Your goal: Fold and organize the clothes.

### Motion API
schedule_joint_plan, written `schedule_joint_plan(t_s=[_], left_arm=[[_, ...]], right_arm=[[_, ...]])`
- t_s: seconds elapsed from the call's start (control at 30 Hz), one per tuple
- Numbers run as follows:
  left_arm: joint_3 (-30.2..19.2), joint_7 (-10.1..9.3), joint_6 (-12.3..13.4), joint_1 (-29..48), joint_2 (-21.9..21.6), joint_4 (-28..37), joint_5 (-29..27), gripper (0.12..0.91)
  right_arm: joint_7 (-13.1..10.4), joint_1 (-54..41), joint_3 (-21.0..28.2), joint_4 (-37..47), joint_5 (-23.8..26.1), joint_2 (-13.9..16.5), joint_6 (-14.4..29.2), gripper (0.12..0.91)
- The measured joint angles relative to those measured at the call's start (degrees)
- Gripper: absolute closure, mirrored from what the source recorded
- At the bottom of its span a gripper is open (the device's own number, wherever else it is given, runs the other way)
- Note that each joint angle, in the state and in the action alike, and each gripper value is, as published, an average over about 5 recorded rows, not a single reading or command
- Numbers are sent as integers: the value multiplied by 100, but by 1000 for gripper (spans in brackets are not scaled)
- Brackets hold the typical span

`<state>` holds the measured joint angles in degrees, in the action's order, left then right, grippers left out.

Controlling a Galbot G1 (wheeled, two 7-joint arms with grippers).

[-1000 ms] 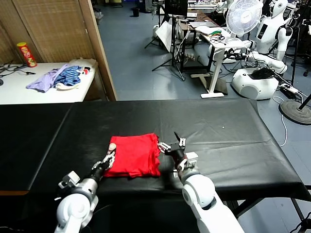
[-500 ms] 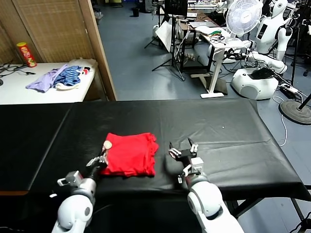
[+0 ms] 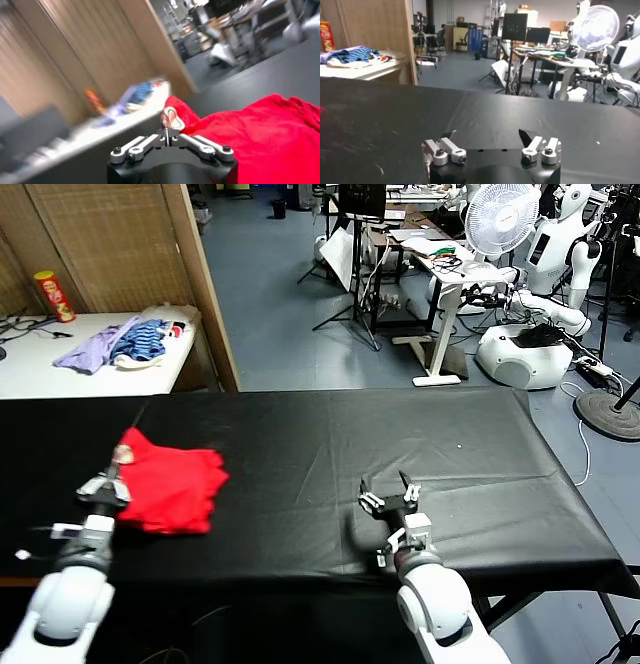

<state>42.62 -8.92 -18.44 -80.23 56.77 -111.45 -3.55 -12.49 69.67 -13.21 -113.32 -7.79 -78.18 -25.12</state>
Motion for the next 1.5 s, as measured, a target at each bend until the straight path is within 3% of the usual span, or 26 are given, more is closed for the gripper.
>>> schedule_joint_plan(t_s=[0.13, 0.27, 0.47, 0.63, 0.77, 0.9, 1.0, 1.13, 1.27, 1.37, 1.5], left_arm=[[100, 115, -271, -95, -120, -498, 363, 891], [-288, 159, -392, -1, 120, -931, 1203, 891], [-1401, -132, -505, 253, 868, -1059, 2385, 891], [-2098, 53, -188, 445, 1559, -775, 2322, 831], [-2407, 462, 246, 459, 1878, -531, 2126, 619], [-2508, 953, 820, 423, 1929, -492, 2171, 400], [-2495, 1155, 1135, 381, 1883, -576, 2264, 280], [-2405, 1172, 1259, 299, 1770, -752, 2278, 236], [-2279, 1075, 1304, 175, 1656, -935, 2331, 232], [-2166, 954, 1258, 68, 1604, -1074, 2536, 232], [-2018, 850, 1231, -44, 1575, -1224, 2653, 232]], right_arm=[[27, 28, 12, 14, 0, -14, 16, 227], [39, 86, -16, 3, 15, -2, 16, 227], [111, 184, -141, -56, -1, 88, 24, 227], [277, 163, -135, -65, -192, 192, 77, 227], [390, 46, -31, -1, -534, 253, 79, 227], [451, -142, 128, 122, -1031, 220, -134, 227], [446, -341, 295, 291, -1426, 127, -386, 227], [446, -684, 589, 667, -1877, -57, -657, 227], [503, -1039, 892, 1128, -1970, -274, -719, 240], [576, -1196, 1050, 1403, -1859, -391, -702, 334], [632, -1300, 1159, 1618, -1680, -445, -640, 560]])
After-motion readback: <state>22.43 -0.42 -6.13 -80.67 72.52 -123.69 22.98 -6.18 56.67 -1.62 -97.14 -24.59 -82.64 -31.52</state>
